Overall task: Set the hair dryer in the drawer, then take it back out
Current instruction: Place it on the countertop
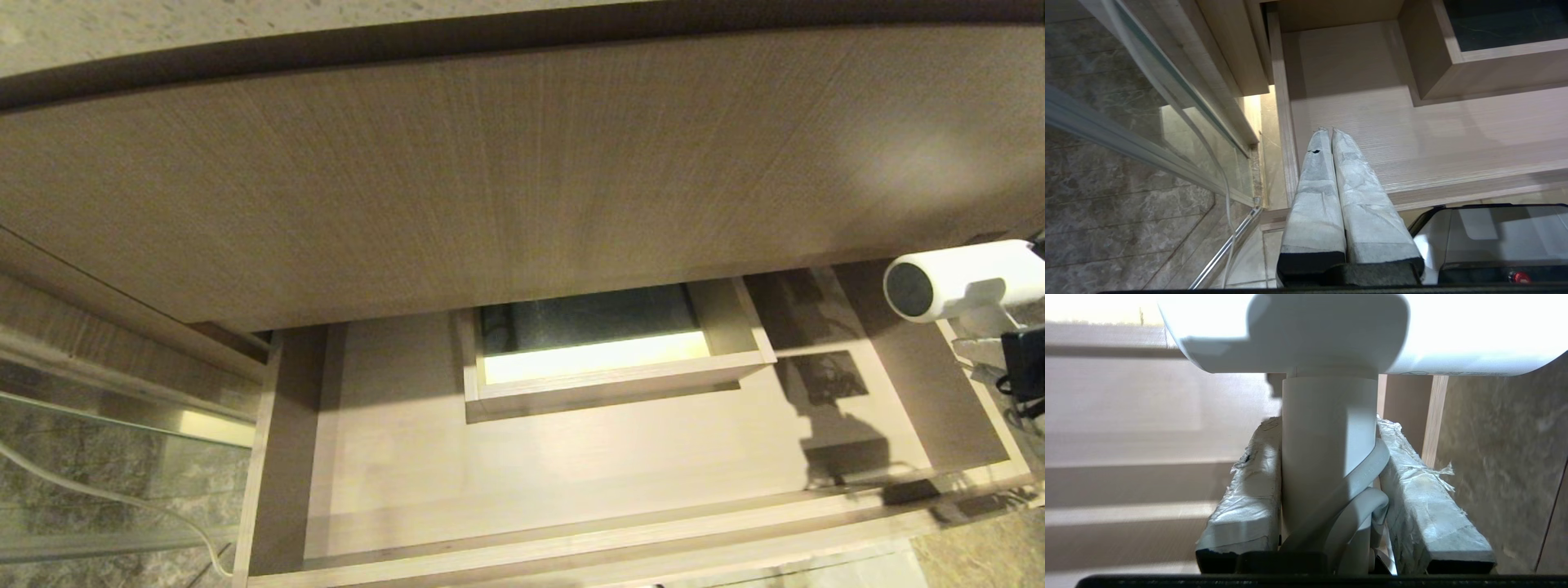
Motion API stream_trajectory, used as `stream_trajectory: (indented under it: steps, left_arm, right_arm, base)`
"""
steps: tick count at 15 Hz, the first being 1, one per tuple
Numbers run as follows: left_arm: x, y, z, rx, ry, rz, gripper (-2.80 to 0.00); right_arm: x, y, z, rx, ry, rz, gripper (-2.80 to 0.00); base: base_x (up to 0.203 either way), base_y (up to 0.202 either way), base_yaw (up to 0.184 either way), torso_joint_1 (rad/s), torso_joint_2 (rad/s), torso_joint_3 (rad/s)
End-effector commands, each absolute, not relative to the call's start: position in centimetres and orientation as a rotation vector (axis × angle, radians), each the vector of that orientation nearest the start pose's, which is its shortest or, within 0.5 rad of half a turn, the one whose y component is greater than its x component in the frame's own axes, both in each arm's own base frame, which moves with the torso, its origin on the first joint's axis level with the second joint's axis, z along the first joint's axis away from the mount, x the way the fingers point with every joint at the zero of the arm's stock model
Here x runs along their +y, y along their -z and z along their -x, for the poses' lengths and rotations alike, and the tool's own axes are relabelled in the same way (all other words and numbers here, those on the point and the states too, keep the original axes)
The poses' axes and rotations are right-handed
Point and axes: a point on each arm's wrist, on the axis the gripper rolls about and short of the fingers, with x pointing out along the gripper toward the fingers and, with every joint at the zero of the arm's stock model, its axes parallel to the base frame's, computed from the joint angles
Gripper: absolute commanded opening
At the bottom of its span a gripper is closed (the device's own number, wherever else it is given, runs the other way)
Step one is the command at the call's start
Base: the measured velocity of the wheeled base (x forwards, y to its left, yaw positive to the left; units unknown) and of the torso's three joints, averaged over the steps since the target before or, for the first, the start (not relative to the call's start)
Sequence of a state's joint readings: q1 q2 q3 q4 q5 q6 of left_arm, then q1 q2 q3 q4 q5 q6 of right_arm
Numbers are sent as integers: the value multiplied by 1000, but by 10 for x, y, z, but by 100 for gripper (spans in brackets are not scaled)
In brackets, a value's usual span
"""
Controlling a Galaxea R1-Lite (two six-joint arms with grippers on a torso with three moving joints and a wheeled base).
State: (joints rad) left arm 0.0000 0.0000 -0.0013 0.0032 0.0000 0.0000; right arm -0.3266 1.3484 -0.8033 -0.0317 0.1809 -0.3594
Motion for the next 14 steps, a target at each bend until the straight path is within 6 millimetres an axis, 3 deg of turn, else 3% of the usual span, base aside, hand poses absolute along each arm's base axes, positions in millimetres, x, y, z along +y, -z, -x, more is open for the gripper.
stream_trajectory:
  steps: [1, 7, 14]
  left_arm:
    - [0, -75, 23, 3, 0, 0, -280]
    - [0, -75, 23, 3, 0, 0, -280]
    - [0, -75, 23, 3, 0, 0, -280]
  right_arm:
    - [-53, -228, -170, 443, 64, 246, -280]
    - [-28, -235, -96, 426, 66, 248, -280]
    - [-14, -249, -55, 293, 89, 285, -280]
  base:
    - [0, 0, 0, 0, 0, 0]
    - [0, 0, 0, 0, 0, 0]
    - [0, 0, 0, 0, 0, 0]
